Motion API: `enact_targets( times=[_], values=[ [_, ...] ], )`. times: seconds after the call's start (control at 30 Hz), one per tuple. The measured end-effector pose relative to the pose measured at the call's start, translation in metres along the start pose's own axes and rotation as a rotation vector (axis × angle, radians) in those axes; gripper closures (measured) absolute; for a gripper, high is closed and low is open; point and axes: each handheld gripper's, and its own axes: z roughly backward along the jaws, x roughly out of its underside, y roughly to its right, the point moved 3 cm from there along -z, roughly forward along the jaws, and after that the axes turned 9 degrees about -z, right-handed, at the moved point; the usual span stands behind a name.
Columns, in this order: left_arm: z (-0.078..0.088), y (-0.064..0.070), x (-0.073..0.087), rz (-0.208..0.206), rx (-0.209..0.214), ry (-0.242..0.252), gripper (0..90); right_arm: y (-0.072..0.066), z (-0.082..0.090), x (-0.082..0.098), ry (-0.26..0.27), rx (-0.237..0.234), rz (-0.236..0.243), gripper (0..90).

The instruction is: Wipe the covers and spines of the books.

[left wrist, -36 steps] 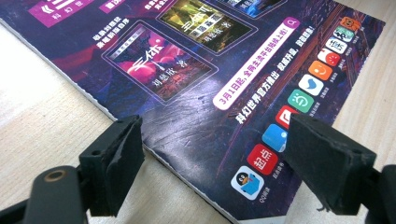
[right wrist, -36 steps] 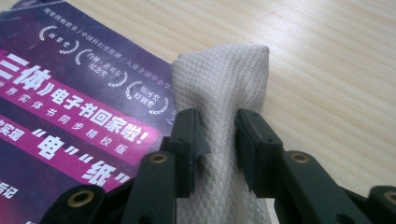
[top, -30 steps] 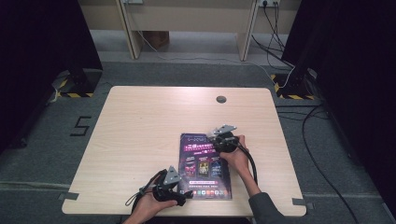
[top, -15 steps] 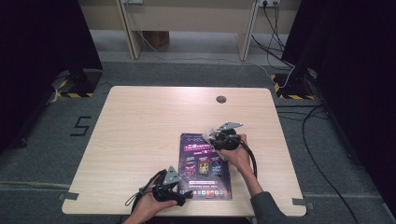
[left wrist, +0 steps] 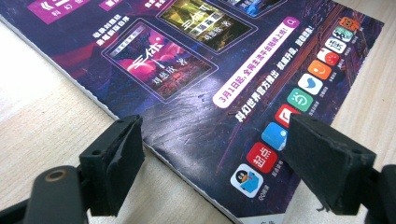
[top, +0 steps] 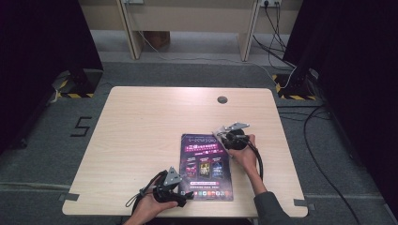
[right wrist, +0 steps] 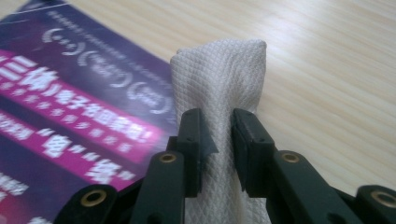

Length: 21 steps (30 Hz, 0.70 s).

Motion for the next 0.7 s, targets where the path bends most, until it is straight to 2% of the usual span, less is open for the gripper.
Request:
enact_targets(
  times=[0.07, 0.17, 0.27, 0.37, 0.47, 0.53, 0.57, 0.6, 0.67, 0.7],
  values=[
    [0.000, 0.000, 0.000, 0.002, 0.003, -0.001, 18.7, 0.002, 0.000, 0.000, 0.003, -0.012, -0.016, 73.9],
    [0.000, 0.000, 0.000, 0.000, 0.000, -0.001, 18.9, -0.003, -0.001, 0.000, 0.001, -0.012, 0.003, 74.3],
    [0.000, 0.000, 0.000, 0.001, 0.002, -0.002, 18.7, -0.018, -0.003, 0.000, -0.007, -0.031, 0.036, 73.8],
    [0.000, 0.000, 0.000, 0.001, 0.001, -0.001, 18.9, -0.036, -0.005, 0.000, -0.011, -0.090, 0.072, 73.8],
    [0.000, 0.000, 0.000, 0.000, 0.001, -0.001, 18.9, -0.046, -0.006, 0.000, -0.017, -0.092, 0.112, 73.9],
    [0.001, 0.000, 0.001, 0.005, 0.002, -0.003, 19.1, -0.041, -0.007, 0.000, -0.009, -0.081, 0.100, 74.2],
    [0.000, 0.000, 0.001, 0.008, 0.006, -0.004, 19.2, -0.036, -0.007, -0.001, -0.002, -0.055, 0.098, 74.2],
    [0.000, -0.001, 0.001, 0.009, 0.006, -0.004, 19.1, -0.030, -0.007, -0.001, 0.003, -0.037, 0.085, 74.2],
    [0.001, 0.000, 0.001, 0.005, 0.003, -0.004, 19.2, -0.017, -0.005, 0.000, 0.009, -0.034, 0.026, 74.3],
    [0.001, 0.000, 0.001, 0.004, 0.005, -0.004, 19.1, -0.010, -0.005, 0.001, 0.017, -0.013, 0.018, 74.3]
  ],
)
